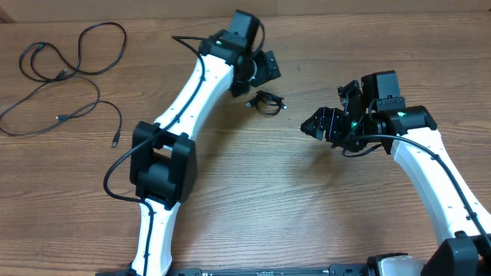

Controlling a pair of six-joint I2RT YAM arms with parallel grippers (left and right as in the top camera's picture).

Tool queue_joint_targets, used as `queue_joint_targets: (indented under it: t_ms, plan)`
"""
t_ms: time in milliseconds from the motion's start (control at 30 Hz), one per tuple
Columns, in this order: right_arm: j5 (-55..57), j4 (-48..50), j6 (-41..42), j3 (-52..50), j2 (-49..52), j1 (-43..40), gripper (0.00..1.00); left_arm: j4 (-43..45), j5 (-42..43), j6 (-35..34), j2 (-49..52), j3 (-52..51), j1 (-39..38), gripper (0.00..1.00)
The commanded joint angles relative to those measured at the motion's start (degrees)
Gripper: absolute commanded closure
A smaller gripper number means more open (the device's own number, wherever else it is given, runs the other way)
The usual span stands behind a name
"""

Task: Untangle cables
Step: 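Move the left gripper over the small coiled cable at center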

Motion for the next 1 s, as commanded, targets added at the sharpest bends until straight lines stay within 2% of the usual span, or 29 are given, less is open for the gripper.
queue_joint_targets:
  t_ms: [0,267,500,533,833,900,967]
  plan:
    - [-0.7,0.2,-0.2,-0.2,0.0,0.2,0.21,-0.7,-3.5,-4.5,0.2,-0.4,-3.5,0.12]
    - [-0.7,0.2,-0.2,-0.2,0.0,0.2,0.21,-1.6,-4.6,-10.3,2.1,-0.5,-4.9,0.13]
    - [-0.6,-1.0,-0.4,-0.2,0.0,0.2,0.2,-0.5,-6.5,-10.0,4.2,-0.5,-4.3,0.27]
    - [-0.7,-0.8,-0.4,-0.2,0.0,0.2,0.2,-0.5,-6.5,-10.0,4.2,-0.5,-4.3,0.33]
    - [-0.7,-0.5,-0.4,-0.2,0.0,0.2,0.2,-0.6,-6.1,-10.0,6.6,-0.5,-4.4,0.32]
    - [-0.7,-0.5,-0.4,-0.2,0.0,0.2,0.2,-0.7,-6.1,-9.9,7.5,-0.5,-4.3,0.42]
    - [-0.7,-0.5,-0.4,-0.2,0.0,0.2,0.2,-0.7,-6.1,-9.9,7.6,-0.5,-4.3,0.64]
